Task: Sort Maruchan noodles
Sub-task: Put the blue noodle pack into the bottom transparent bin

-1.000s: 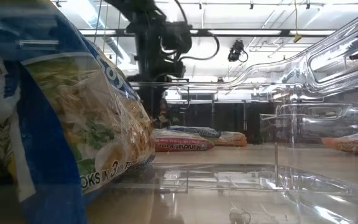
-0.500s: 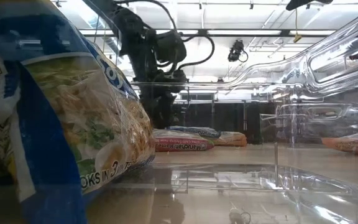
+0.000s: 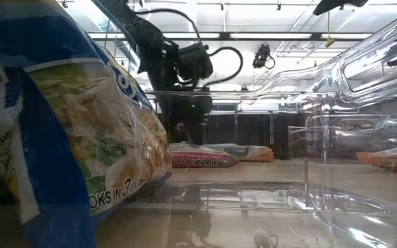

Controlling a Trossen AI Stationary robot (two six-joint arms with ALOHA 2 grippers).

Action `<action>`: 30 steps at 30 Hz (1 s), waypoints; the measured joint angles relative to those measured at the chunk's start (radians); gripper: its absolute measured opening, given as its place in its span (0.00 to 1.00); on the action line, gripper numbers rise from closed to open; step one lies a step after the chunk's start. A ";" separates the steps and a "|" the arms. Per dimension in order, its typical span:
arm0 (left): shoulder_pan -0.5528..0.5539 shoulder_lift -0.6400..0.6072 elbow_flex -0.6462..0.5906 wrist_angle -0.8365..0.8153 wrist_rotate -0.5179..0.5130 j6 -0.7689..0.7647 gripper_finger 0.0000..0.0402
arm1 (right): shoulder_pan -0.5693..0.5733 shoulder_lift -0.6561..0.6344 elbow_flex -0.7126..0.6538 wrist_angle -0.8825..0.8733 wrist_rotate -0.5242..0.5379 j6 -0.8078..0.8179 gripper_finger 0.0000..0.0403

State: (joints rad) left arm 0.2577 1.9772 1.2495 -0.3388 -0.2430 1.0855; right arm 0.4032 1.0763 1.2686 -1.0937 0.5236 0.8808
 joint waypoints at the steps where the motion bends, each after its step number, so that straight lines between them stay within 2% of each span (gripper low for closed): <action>1: -0.001 0.008 0.000 0.018 -0.023 0.000 0.63 | 0.000 0.000 0.000 0.000 0.000 0.000 0.73; 5: -0.005 0.027 0.000 0.072 -0.046 0.000 0.61 | 0.000 0.000 0.000 0.000 0.000 -0.006 0.73; 8: -0.005 0.040 0.000 0.122 -0.044 -0.024 0.53 | 0.000 0.000 0.000 0.004 0.000 -0.019 0.73; 11: -0.006 0.054 0.001 0.175 -0.045 -0.072 0.38 | 0.000 0.000 0.000 0.010 0.000 -0.028 0.73; 15: -0.024 0.067 0.003 0.222 -0.086 -0.178 0.11 | 0.000 -0.002 0.000 0.019 0.000 -0.064 0.73; 17: -0.036 0.068 0.012 0.210 -0.122 -0.244 0.03 | 0.000 -0.010 0.002 0.040 0.000 -0.094 0.73; 21: -0.058 0.026 0.042 0.121 -0.157 -0.356 0.02 | 0.000 -0.034 0.003 0.083 0.000 -0.193 0.73; 25: -0.076 -0.073 0.116 -0.024 -0.159 -0.466 0.01 | 0.000 -0.065 0.003 0.119 0.029 -0.327 0.73; 28: -0.079 -0.157 0.196 -0.153 -0.126 -0.598 0.01 | 0.000 -0.086 0.003 0.145 0.087 -0.449 0.73; 30: -0.070 -0.213 0.262 -0.231 -0.043 -0.723 0.01 | 0.000 -0.093 0.003 0.175 0.129 -0.547 0.73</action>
State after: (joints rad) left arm 0.1878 1.7637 1.5111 -0.5699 -0.2862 0.3626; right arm 0.4034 0.9835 1.2716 -0.9191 0.6527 0.3335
